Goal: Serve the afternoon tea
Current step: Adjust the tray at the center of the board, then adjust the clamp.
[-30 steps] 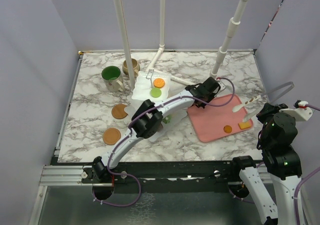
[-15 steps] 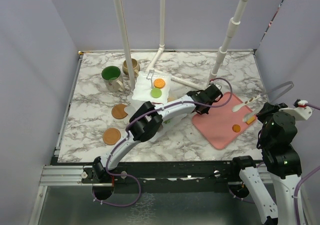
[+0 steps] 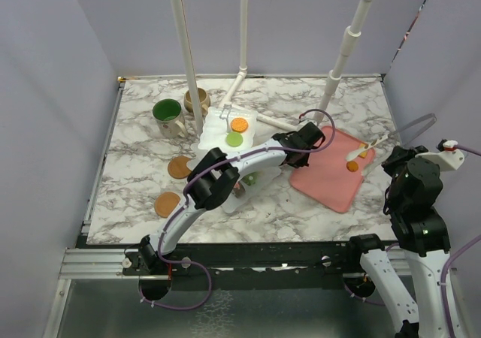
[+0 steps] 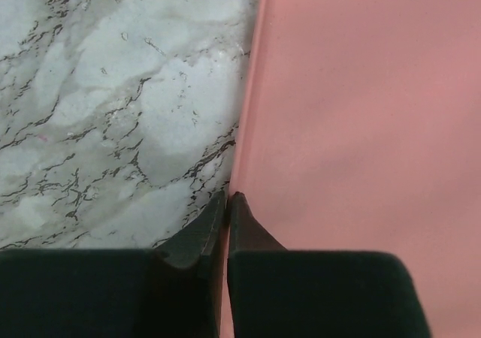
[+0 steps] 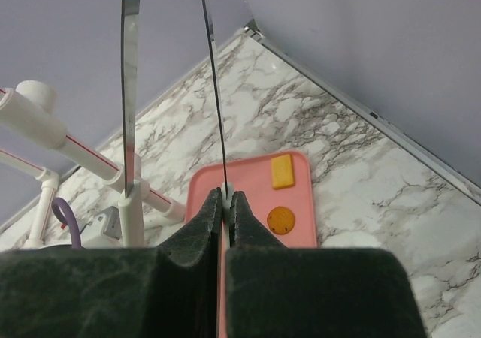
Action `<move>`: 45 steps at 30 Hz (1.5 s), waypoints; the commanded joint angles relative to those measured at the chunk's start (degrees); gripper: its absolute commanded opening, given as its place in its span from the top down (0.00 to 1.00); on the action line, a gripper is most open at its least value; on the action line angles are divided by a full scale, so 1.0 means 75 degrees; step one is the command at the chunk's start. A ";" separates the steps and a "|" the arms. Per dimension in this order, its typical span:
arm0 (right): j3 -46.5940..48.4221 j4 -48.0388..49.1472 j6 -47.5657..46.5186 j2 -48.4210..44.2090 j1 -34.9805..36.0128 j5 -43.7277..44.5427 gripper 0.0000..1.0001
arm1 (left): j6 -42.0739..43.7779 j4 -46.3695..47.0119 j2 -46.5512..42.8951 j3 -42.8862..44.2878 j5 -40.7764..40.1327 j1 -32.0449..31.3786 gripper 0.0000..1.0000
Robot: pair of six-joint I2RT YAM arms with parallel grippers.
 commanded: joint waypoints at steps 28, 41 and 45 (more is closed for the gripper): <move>-0.0257 0.2613 -0.1922 0.0694 0.0021 -0.2685 1.00 | 0.4009 -0.0710 -0.4107 -0.0598 0.3587 -0.0272 0.01; -0.0461 0.3963 -0.1324 0.0661 0.0025 -0.5301 1.00 | 0.5449 -0.0637 -0.4009 0.0559 0.2223 -0.0969 0.01; -0.0412 0.3912 -0.1191 0.0577 0.0028 -0.5436 1.00 | 0.5942 -0.0581 -0.3916 0.0683 0.1792 -0.0961 0.13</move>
